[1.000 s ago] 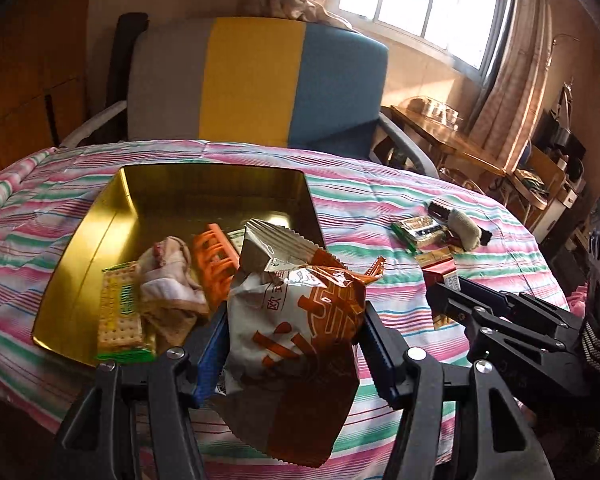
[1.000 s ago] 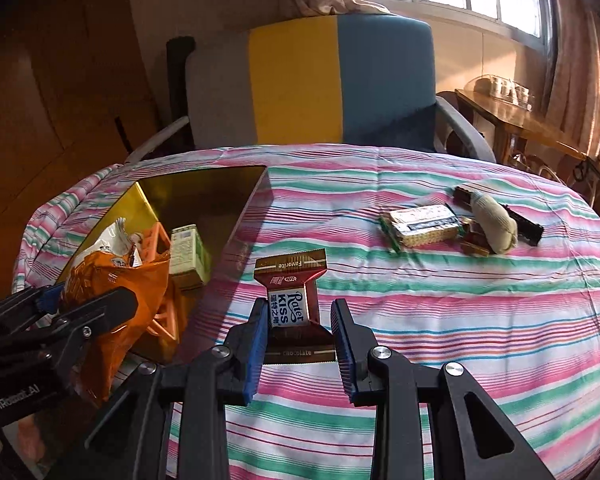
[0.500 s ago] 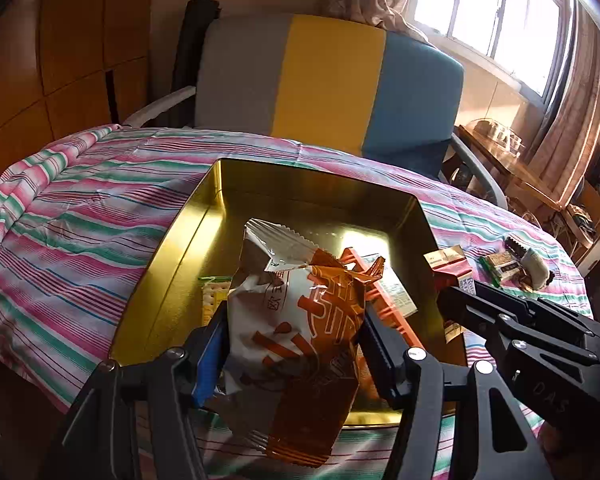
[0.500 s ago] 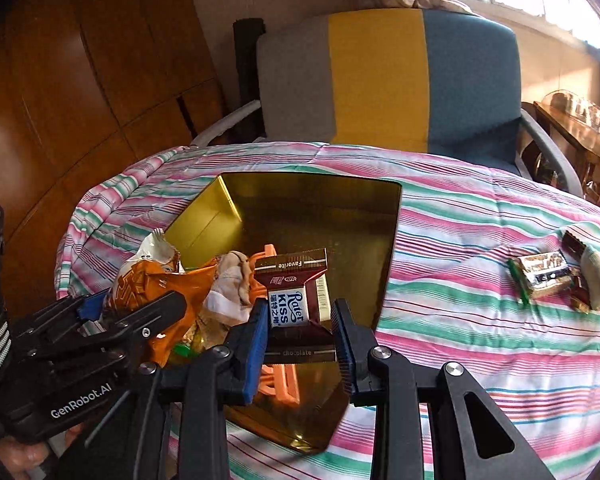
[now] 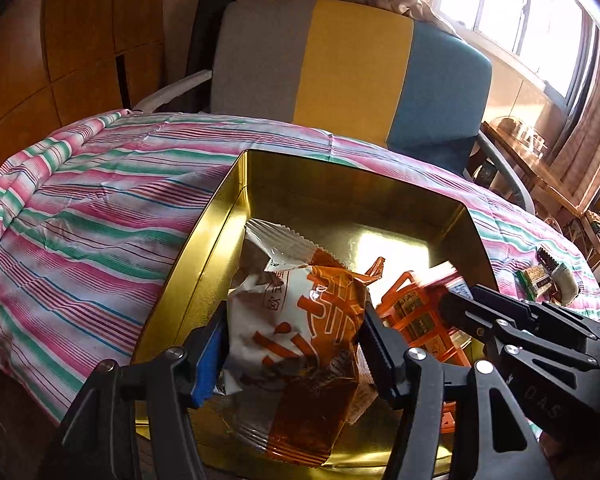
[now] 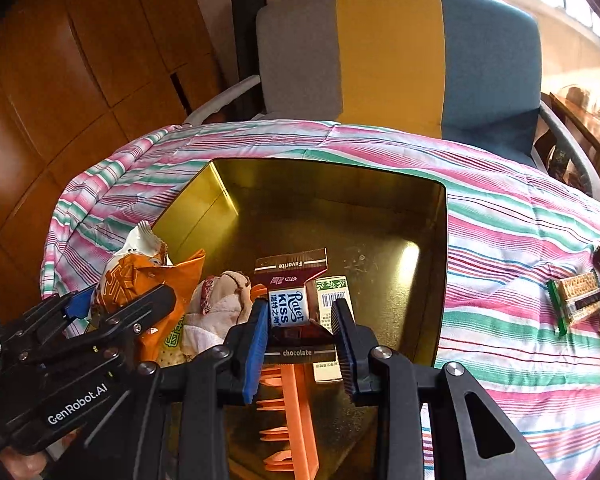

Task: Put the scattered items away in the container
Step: 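Carry the chip bag and chocolate into the gold tray with both tools, then open both tools to release the items in the tray and withdraw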

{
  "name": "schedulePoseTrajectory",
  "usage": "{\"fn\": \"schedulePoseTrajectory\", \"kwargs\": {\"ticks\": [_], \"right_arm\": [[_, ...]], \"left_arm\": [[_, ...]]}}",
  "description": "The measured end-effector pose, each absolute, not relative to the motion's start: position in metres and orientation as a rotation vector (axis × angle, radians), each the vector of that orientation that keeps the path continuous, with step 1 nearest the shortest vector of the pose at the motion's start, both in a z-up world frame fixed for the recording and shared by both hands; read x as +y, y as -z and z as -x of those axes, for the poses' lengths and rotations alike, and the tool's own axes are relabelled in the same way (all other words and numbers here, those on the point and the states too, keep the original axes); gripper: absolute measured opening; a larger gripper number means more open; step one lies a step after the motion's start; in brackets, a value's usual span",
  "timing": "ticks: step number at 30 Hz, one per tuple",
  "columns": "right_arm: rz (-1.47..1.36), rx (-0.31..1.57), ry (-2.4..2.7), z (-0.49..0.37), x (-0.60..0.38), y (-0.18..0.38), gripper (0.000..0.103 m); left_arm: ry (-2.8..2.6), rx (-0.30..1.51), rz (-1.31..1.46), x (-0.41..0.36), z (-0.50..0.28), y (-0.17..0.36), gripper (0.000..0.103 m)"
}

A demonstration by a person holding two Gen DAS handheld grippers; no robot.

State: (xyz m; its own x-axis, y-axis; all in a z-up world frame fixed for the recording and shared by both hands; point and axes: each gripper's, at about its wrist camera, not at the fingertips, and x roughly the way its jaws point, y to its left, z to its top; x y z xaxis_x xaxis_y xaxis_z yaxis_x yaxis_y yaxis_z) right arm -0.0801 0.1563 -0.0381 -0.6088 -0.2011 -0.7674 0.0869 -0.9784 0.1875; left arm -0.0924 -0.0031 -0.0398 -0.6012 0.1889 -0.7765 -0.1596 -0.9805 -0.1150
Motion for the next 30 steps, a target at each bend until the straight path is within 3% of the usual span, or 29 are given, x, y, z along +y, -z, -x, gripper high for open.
{"fn": "schedulePoseTrajectory", "kwargs": {"ticks": [21,27,30], "right_arm": [[-1.240,-0.294,2.737,0.050,0.191,0.029,0.037],[-1.244,-0.332,2.841,0.031,0.251,0.029,0.050],[-1.280,-0.354,2.896,0.021,0.294,0.035,0.066]], "left_arm": [[-2.648,-0.030,1.174,0.014,0.061,0.011,0.066],[-2.534,0.026,1.152,0.060,0.045,0.007,0.067],[-2.462,0.066,1.157,0.089,0.036,0.011,0.068]]}}
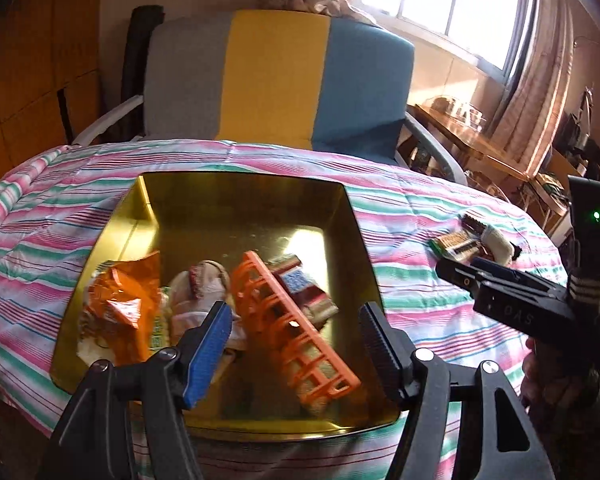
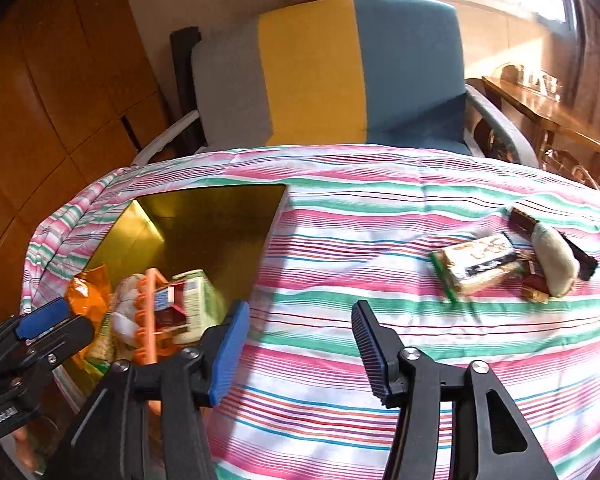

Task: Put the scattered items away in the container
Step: 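Open both tools to release the items in the tray and withdraw, then grasp the rolled beige sock with the right tool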

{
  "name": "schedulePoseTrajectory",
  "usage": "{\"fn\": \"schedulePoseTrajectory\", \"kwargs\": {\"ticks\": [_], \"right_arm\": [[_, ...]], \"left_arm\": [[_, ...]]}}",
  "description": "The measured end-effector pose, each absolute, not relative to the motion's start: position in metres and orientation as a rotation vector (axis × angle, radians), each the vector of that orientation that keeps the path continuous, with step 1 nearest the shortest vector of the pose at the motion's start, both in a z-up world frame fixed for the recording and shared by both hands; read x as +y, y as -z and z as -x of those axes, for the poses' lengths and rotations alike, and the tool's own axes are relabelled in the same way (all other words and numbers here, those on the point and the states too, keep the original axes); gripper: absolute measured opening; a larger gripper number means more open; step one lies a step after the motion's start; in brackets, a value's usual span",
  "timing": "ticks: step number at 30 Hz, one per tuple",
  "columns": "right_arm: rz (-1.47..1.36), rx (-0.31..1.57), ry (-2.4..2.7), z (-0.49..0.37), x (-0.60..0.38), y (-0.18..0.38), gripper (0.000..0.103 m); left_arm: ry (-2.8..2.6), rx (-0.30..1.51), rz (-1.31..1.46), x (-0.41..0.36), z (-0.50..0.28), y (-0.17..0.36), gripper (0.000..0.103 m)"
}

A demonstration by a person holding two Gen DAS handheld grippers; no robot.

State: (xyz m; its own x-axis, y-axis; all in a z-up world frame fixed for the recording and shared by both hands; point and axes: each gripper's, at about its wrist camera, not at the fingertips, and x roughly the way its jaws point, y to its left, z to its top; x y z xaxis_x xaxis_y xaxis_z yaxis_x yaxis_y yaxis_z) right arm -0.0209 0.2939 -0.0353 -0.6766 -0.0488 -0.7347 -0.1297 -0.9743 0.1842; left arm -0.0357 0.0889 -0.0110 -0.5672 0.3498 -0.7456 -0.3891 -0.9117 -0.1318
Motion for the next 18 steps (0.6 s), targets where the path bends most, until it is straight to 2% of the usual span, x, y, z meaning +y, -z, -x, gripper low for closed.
{"fn": "schedulePoseTrajectory", "kwargs": {"ticks": [3,5,7,10,18], "right_arm": [[1.221,0.353,-2.753,0.014,0.340,0.039,0.075],[1.201,0.360,-2.716,0.010,0.372,0.039,0.090],[1.172,0.356,-2.690,0.013,0.404,0.033,0.094],[1.165,0.350,-2.653,0.027,0.446,0.030,0.095],[1.372,0.503,-2.621,0.090,0.516,0.053,0.095]], "left_arm": [[-2.389,0.118,1.157,0.117,0.026,0.015,0.068],[-2.340,0.144,1.158,0.134,0.021,0.018,0.068],[-2.297,0.158,1.169,0.149,0.017,0.021,0.068],[-2.235,0.156,1.183,0.165,0.015,0.026,0.068],[-2.169,0.204,1.243,0.190,0.013,0.043,0.068]]}}
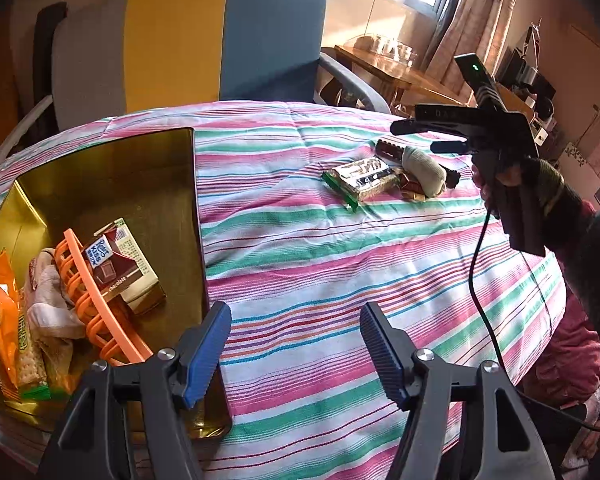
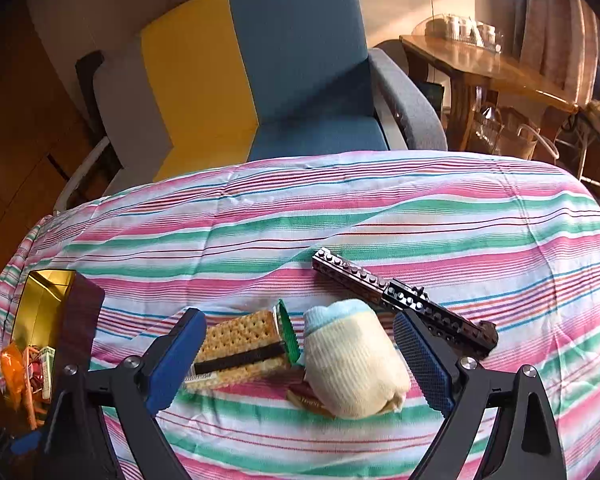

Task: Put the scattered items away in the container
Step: 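Grasp the rolled beige sock with the right tool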

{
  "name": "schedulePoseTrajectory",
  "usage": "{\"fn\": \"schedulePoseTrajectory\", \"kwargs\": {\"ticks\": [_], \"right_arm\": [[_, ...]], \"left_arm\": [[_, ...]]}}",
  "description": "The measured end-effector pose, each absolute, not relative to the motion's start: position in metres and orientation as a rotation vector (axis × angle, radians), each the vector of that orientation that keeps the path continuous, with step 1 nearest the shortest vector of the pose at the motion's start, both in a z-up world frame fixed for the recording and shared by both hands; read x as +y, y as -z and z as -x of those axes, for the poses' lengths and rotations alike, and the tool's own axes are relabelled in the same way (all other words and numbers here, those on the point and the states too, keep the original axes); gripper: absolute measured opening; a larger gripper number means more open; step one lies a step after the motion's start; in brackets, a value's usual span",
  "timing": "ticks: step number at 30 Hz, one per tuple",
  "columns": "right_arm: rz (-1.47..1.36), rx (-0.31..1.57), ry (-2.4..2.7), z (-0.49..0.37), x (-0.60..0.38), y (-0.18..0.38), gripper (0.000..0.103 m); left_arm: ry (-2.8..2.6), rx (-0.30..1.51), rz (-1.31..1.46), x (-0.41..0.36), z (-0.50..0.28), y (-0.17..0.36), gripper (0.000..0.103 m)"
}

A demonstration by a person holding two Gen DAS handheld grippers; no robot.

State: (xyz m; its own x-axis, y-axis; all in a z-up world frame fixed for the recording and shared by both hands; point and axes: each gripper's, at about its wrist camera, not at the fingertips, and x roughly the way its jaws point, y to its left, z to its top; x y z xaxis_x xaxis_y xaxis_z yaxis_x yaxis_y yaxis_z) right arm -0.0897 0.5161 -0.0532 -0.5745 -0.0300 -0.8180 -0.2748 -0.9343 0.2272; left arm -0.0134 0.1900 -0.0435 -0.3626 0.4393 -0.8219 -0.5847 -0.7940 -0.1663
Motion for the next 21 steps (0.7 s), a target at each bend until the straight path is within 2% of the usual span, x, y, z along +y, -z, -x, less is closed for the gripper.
{"fn": "schedulePoseTrajectory", "kwargs": {"ticks": [8,21], "right_arm": [[1.562,0.631,-2.634,0.098,0.519,0.078,0.096],[1.593,0.993,-2.860,-0.041,0.448,0.060,0.095]], "left_arm": [[-2.164,0.208,1.276,0.192,0.013,0.054,0.068],[-2.135,0.222,1.264,0.190,-0.013,0.054,0.068]]}}
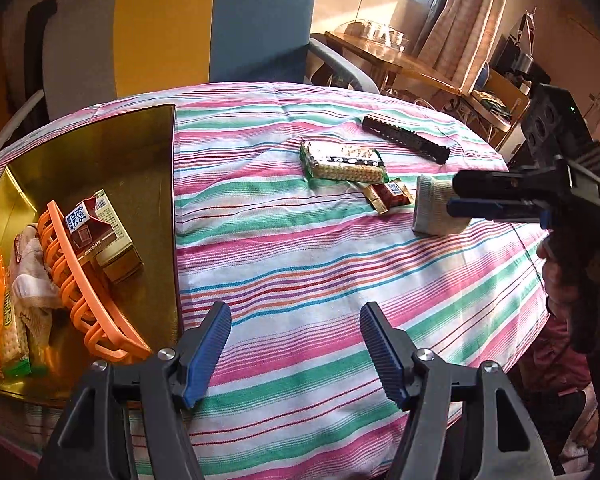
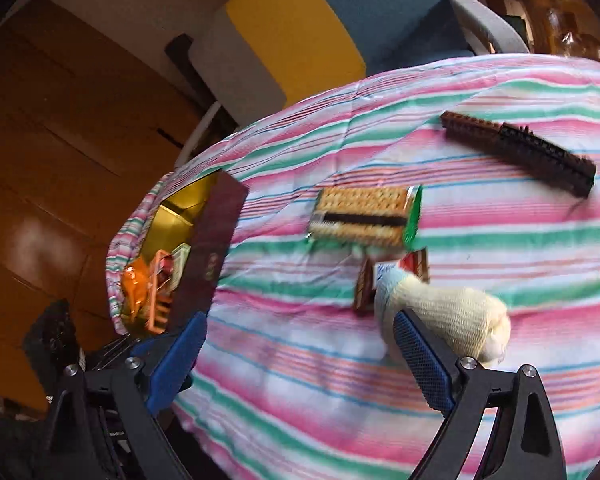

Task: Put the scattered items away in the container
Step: 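Grasp the rolled beige sock with the right tool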

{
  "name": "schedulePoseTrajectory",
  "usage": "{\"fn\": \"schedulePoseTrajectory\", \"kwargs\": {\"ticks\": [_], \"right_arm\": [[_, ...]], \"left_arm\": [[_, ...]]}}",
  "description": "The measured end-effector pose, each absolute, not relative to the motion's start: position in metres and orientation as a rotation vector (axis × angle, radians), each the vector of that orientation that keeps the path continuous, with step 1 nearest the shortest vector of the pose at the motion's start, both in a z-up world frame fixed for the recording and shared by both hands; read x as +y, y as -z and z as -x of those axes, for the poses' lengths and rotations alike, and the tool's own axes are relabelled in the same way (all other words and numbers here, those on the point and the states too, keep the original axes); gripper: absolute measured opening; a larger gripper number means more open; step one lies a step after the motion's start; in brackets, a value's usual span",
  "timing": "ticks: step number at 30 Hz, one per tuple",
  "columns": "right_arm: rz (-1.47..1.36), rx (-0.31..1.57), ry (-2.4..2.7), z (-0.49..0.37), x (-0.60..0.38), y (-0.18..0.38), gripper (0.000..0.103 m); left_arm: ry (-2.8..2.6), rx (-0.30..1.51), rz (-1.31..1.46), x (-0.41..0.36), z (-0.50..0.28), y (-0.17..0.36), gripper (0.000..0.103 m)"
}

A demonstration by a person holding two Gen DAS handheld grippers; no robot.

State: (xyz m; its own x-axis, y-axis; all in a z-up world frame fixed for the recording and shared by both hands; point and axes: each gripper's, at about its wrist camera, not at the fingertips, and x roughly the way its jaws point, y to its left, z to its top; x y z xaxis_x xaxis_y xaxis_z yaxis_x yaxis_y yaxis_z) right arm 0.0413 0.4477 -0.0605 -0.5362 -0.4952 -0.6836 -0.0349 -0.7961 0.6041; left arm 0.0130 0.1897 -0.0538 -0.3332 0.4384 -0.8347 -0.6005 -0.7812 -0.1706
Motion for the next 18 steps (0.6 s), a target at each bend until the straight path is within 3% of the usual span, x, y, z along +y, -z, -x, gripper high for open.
{"fn": "schedulePoseTrajectory", "kwargs": {"ticks": [10,13,18], "right_arm": [[-1.305,-0.871,2.567,-0.124,0.442,0.052,0.096],[-1.277,-0.800,2.682,-0.113,0.455,0.037,0.102],[-1.267,-0.768,2.687,-0.047,0.468,0.026,0.102]], "left_arm": [[-2.094,0.252,1.249,0.200,-0.025,0.055,0.068],[-2.079,0.253,1.258,0.204,-0.028,0.056,0.068],[-2.088,0.257,1.258,0.204,-0.027,0.056,0.068]]}}
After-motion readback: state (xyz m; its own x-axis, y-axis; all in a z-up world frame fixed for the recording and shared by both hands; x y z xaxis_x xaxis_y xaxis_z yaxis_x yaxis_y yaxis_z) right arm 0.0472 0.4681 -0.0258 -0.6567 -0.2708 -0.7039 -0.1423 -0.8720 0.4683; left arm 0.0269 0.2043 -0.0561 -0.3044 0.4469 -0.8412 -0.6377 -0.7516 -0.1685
